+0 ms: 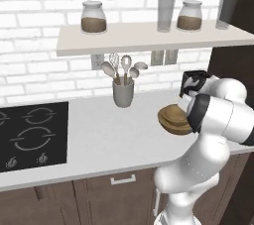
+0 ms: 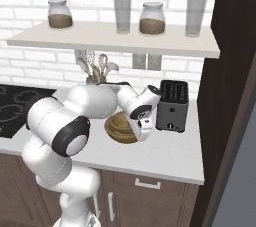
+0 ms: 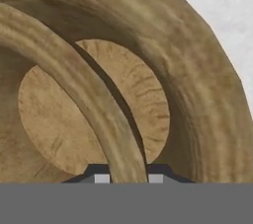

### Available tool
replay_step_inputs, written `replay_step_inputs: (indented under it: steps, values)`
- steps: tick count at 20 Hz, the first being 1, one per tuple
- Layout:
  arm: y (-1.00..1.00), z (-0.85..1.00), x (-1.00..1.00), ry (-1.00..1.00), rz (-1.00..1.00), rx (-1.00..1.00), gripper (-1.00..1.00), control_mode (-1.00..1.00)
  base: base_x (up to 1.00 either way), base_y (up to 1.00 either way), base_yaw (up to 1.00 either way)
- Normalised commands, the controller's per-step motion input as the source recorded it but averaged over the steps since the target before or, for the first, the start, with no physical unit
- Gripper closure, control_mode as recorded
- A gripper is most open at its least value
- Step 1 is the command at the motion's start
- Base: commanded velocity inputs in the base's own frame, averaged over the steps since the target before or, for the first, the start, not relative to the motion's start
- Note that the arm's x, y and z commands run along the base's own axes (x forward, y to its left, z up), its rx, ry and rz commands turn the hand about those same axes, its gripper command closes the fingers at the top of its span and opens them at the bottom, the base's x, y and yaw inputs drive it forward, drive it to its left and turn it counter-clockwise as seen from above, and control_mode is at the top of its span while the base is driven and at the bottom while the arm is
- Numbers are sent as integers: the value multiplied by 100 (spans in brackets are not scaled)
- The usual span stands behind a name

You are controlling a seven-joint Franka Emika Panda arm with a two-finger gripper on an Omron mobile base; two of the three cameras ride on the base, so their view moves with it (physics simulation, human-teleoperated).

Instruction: Pick up the bowls on the counter and stack them on top of one another in the open cabinet. Place the smaller bowl on top of the larger bowl.

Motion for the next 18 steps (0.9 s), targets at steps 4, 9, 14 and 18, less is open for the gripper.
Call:
replay_step_inputs:
  steps: [4,9,14,18]
  values:
    - [0,18,0,-4,0,0,-100,-100,0,0,0]
    - [0,78,0,-16,0,0,-100,-100,0,0,0]
    - [-7,55,-27,-2,-1,0,-100,-100,0,0,0]
    - [-32,-4,-88,0,-2,0,-100,-100,0,0,0]
